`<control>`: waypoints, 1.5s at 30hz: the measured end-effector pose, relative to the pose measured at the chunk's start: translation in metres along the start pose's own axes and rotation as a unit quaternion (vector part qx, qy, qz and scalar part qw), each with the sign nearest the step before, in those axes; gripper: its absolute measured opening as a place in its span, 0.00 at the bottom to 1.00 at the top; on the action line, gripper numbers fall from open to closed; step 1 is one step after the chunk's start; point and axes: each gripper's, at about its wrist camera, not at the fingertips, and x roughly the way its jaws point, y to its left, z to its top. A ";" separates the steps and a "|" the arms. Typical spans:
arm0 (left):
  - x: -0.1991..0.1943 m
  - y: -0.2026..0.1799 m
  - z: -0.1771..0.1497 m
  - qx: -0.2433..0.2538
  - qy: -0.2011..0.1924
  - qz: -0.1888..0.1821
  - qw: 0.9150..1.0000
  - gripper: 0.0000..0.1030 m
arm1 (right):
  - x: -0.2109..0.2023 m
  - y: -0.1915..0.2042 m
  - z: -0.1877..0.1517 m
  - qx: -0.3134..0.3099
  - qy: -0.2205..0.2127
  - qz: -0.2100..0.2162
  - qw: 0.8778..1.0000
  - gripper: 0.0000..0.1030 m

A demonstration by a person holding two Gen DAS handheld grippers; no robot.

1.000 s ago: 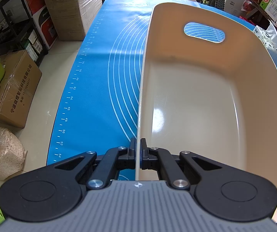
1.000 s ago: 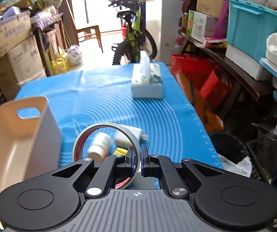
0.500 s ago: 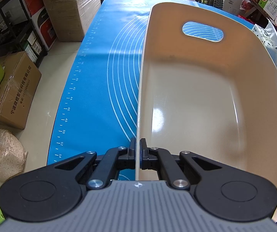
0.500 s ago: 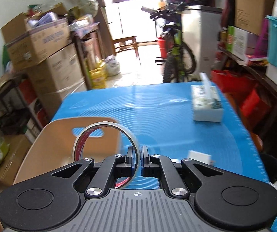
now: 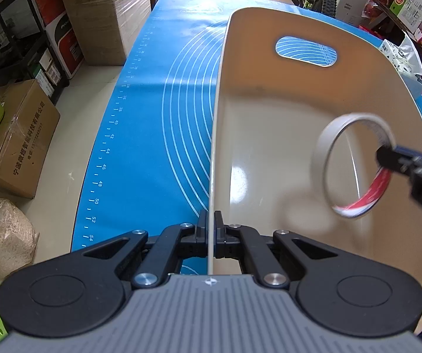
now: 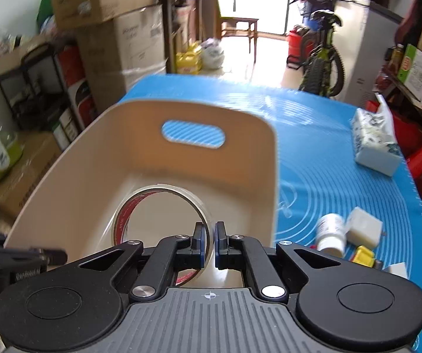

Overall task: Organize rigid objects
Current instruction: 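Carry the tape roll into the basket and open the right gripper, then move the right gripper back to the table and grasp the green tin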

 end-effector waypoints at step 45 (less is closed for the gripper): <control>-0.001 -0.001 0.001 0.005 0.000 0.000 1.000 0.03 | -0.012 -0.142 -0.075 0.120 0.119 -0.060 0.984 0.86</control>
